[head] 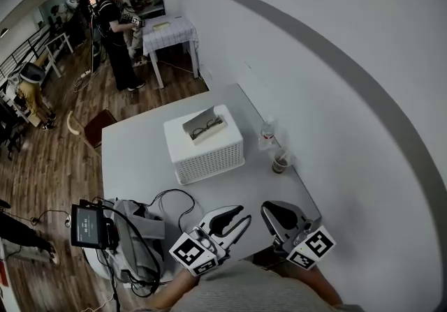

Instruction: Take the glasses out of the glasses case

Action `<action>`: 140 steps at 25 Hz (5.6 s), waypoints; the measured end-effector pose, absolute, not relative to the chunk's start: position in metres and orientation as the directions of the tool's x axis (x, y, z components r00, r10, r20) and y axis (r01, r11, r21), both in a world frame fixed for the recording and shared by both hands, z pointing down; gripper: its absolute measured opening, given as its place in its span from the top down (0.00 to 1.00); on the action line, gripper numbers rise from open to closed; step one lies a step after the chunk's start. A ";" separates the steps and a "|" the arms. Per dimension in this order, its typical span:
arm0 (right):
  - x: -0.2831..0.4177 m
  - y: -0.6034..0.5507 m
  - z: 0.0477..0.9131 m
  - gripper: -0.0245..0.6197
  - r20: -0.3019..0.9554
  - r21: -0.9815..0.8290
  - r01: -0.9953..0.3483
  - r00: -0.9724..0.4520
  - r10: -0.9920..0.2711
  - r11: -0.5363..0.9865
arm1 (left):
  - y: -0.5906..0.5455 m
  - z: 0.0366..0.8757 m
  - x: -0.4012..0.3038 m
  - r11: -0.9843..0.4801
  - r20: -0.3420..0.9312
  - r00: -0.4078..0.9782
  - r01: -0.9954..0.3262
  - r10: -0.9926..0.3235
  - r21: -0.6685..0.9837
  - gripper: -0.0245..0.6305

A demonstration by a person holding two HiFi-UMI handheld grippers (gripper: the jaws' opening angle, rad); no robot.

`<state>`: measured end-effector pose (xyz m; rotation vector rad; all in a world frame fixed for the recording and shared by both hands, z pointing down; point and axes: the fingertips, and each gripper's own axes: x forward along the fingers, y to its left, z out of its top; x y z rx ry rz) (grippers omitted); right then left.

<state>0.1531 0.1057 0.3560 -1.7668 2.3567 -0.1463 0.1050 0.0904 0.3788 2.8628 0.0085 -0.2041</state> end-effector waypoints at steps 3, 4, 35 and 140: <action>0.168 0.091 0.357 0.94 -0.083 -0.182 -0.929 -0.313 -0.946 0.323 | 0.081 0.383 0.117 -0.959 -0.147 0.988 -0.007 -0.050 0.282 0.77; 0.174 0.086 0.357 0.94 -0.078 -0.177 -0.925 -0.327 -0.942 0.336 | 0.077 0.384 0.123 -0.959 -0.152 0.986 -0.017 -0.063 0.285 0.77; 0.169 -0.030 0.364 0.94 -0.021 -0.069 -0.875 -0.479 -0.877 0.479 | -0.047 0.390 0.097 -0.915 -0.158 0.926 -0.289 -0.342 0.281 0.77; 0.201 -0.272 0.534 0.75 0.672 0.667 -0.234 -0.219 -0.707 0.707 | -0.109 0.435 0.078 -0.859 -0.127 0.887 -0.381 -0.444 0.340 0.94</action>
